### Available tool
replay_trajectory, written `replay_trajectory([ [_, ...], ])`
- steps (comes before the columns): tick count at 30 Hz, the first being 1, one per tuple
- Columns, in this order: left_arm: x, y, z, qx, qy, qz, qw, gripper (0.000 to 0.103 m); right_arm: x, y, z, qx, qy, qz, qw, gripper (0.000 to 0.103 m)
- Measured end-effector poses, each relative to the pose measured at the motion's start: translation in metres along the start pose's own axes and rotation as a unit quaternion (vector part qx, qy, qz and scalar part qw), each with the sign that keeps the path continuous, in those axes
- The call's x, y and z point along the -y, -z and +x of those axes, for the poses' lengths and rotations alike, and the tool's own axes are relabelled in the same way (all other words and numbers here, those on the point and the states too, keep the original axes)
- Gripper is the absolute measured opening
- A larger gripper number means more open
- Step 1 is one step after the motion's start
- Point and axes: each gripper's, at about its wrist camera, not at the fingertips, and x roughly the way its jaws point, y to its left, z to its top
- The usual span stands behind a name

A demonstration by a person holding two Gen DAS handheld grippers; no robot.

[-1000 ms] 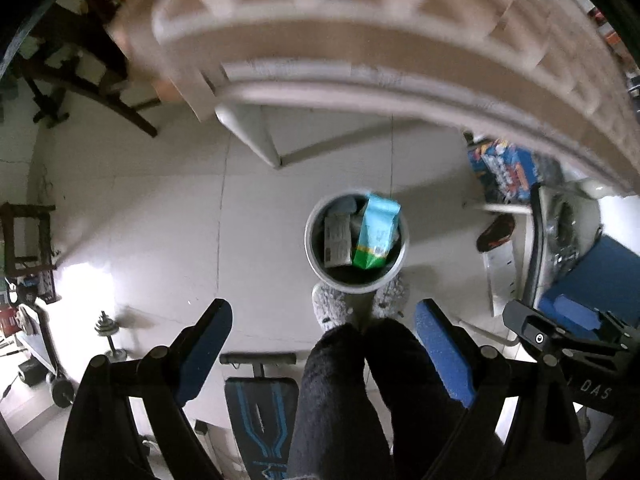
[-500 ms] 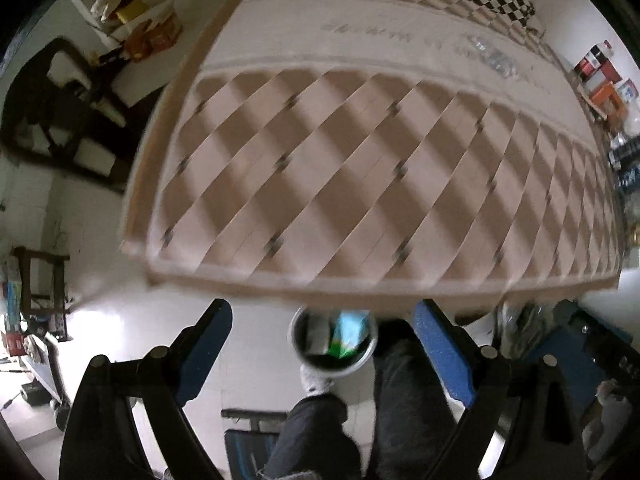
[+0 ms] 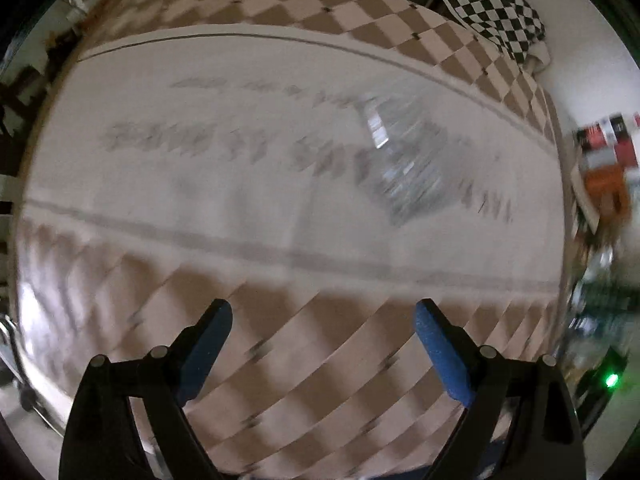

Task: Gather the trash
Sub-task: 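Grasp the clear pill blister pack with the left tool while the right tool grasps the silver foil pack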

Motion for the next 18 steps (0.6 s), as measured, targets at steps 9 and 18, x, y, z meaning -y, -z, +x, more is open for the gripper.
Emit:
replay_trajectory([
  [9,0.053,-0.073,0.066,-0.055,-0.007,-0.047,0.9974,0.085,-0.004,-0.108,0.027,0.005,0.025,0.017,1.000,0.101],
  [18,0.043,-0.055,0.044,-0.007,-0.021,-0.025,0.9994,0.055,-0.018,-0.147,0.029,0.000,0.014,-0.007,1.000,0.101],
])
